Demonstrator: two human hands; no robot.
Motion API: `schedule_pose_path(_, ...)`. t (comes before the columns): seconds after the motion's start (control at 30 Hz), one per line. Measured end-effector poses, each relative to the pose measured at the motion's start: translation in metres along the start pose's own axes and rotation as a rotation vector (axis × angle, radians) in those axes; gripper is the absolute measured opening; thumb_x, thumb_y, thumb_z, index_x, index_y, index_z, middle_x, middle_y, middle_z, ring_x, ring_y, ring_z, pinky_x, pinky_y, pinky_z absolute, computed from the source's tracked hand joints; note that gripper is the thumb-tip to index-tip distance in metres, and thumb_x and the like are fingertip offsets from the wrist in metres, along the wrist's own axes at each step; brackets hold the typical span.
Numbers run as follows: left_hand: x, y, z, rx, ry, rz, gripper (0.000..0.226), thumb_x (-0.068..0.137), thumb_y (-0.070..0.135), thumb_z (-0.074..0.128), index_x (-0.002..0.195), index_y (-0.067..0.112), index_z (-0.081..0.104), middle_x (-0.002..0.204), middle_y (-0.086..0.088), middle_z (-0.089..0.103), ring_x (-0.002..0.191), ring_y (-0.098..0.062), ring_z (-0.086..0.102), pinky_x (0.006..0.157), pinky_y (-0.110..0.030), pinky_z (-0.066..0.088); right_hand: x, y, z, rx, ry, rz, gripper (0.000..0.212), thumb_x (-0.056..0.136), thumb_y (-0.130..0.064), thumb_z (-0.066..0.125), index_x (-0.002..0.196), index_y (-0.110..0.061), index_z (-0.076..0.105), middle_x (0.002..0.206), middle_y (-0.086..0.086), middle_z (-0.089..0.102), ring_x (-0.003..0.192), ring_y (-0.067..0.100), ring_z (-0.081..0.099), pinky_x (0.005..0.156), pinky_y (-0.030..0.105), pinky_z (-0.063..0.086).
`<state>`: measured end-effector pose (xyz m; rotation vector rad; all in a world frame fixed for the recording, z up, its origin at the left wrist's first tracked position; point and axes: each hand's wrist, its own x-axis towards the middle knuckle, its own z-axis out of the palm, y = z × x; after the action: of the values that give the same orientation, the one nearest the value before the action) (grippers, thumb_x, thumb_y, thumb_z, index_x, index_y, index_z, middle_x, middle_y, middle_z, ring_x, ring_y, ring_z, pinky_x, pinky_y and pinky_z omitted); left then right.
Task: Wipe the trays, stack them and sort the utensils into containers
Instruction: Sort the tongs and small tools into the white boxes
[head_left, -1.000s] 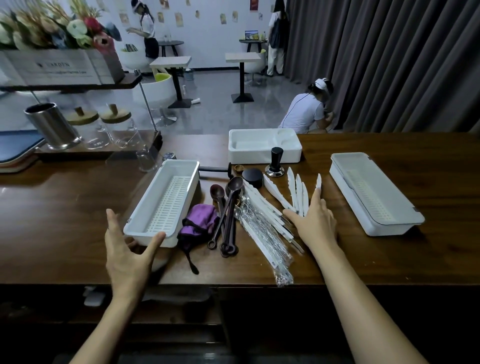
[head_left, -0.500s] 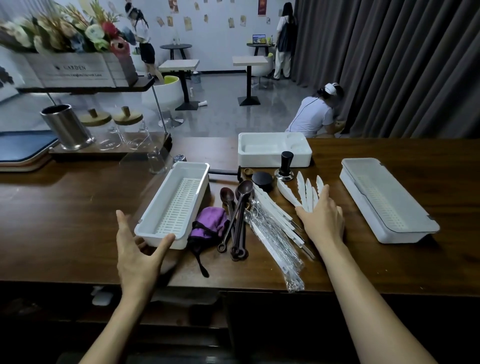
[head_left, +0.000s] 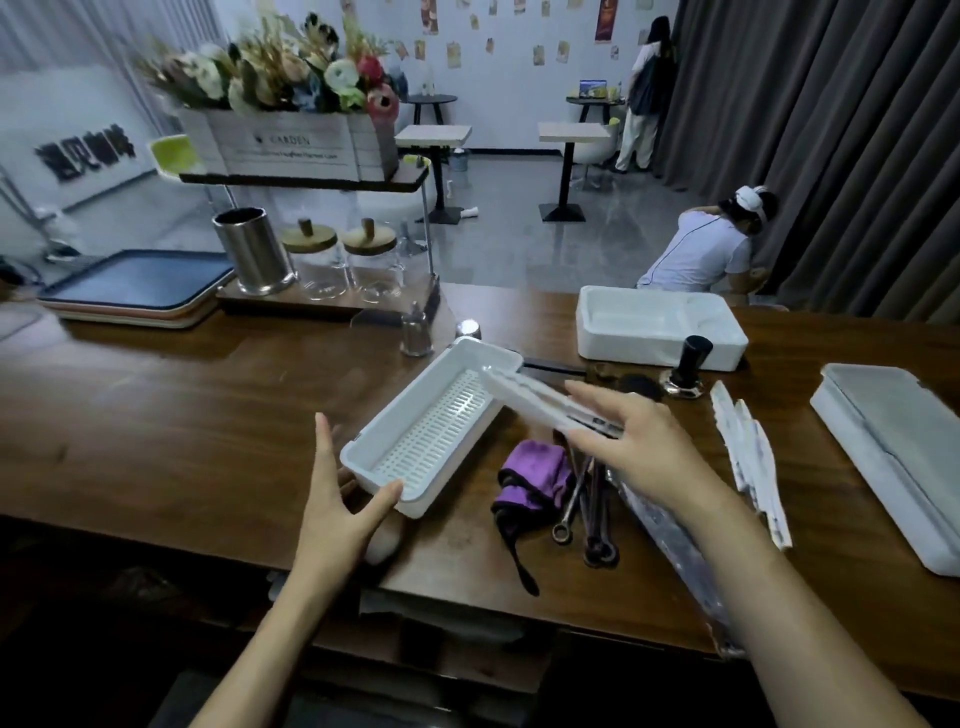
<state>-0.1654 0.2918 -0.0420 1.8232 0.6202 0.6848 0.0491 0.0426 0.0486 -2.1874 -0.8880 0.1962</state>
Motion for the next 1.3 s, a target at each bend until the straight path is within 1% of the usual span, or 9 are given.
schedule_pose_path(0.13,0.013,-0.005,-0.022,-0.085,-0.063,-0.042,0.111,0.083,0.038,0.083,0.149,0.069,0.000,0.151,0.047,0.024,0.131,0.007,0.047,0.107,-0.026,0.038,0.043,-0.036,0.036,-0.193,-0.234,-0.124,0.053,0.088,-0.046,0.069,0.138,-0.050,0.053,0.118,-0.011,0.059,0.113,0.011,0.056,0.102,0.034,0.046)
schedule_pose_path(0.23,0.021,-0.009,-0.032,-0.103,-0.103,-0.073,0.107,0.087,0.027,0.076,0.154,0.059,-0.001,0.130,0.062,0.034,0.122,0.022,0.046,0.100,-0.017,0.037,0.067,-0.059,0.053,-0.272,-0.352,-0.203,0.051,0.089,-0.039,0.070,0.138,-0.045,0.056,0.101,-0.029,0.049,0.111,0.004,0.049,0.094,0.022,0.038)
schedule_pose_path(0.43,0.030,-0.017,-0.039,-0.147,-0.138,-0.067,0.105,0.071,0.046,0.060,0.158,0.052,0.001,0.133,0.060,0.034,0.131,0.017,0.043,0.099,-0.007,0.037,0.093,-0.063,0.066,-0.332,-0.520,-0.191,0.051,0.092,-0.034,0.069,0.139,-0.043,0.055,0.133,-0.032,0.053,0.120,-0.012,0.042,0.090,0.001,0.028)
schedule_pose_path(0.57,0.034,-0.019,-0.036,-0.163,-0.108,-0.052,0.096,0.074,0.040,0.056,0.159,0.046,0.010,0.135,0.056,0.038,0.131,0.022,0.039,0.098,-0.004,0.035,0.101,-0.058,0.065,-0.332,-0.567,-0.156,0.051,0.093,-0.023,0.068,0.136,-0.048,0.057,0.133,-0.029,0.055,0.121,-0.005,0.047,0.099,0.016,0.035)
schedule_pose_path(0.67,0.035,-0.016,-0.031,-0.208,-0.057,-0.072,0.087,0.080,0.021,0.050,0.158,0.038,0.017,0.143,0.039,0.041,0.124,0.026,0.042,0.093,0.000,0.035,0.105,-0.055,0.065,-0.283,-0.607,-0.145,0.049,0.094,-0.016,0.064,0.136,-0.042,0.059,0.133,-0.026,0.056,0.123,-0.004,0.048,0.097,0.015,0.036)
schedule_pose_path(0.8,0.039,-0.015,-0.028,-0.206,-0.057,-0.089,0.088,0.078,0.017,0.044,0.161,0.033,0.019,0.153,0.024,0.035,0.123,0.028,0.040,0.090,0.002,0.035,0.108,-0.049,0.073,-0.219,-0.655,-0.161,0.048,0.095,-0.014,0.064,0.137,-0.037,0.059,0.138,-0.019,0.056,0.124,0.001,0.050,0.099,0.016,0.039)
schedule_pose_path(0.97,0.038,-0.012,-0.026,-0.204,-0.040,-0.078,0.086,0.079,0.020,0.044,0.161,0.032,0.020,0.144,0.035,0.035,0.119,0.030,0.042,0.088,0.003,0.036,0.119,-0.045,0.081,-0.230,-0.702,-0.148,0.044,0.092,-0.015,0.068,0.127,-0.040,0.063,0.131,-0.009,0.058,0.123,0.009,0.050,0.106,0.032,0.043)
schedule_pose_path(1.2,0.024,-0.019,-0.030,-0.084,-0.087,-0.044,0.079,0.085,0.028,0.047,0.155,0.048,0.017,0.152,0.042,0.025,0.139,0.019,0.030,0.103,-0.005,0.031,0.119,-0.044,0.089,-0.326,-0.708,-0.106,0.057,0.093,-0.007,0.065,0.142,-0.035,0.055,0.145,-0.008,0.049,0.133,0.014,0.044,0.110,0.027,0.035)
schedule_pose_path(1.3,0.015,-0.023,-0.032,-0.038,-0.126,-0.011,0.082,0.084,0.049,0.051,0.157,0.049,0.014,0.158,0.039,0.022,0.146,0.013,0.024,0.110,-0.017,0.027,0.111,-0.045,0.086,-0.318,-0.646,-0.063,0.056,0.093,-0.002,0.061,0.140,-0.034,0.057,0.132,-0.008,0.056,0.116,0.013,0.054,0.096,0.020,0.043)
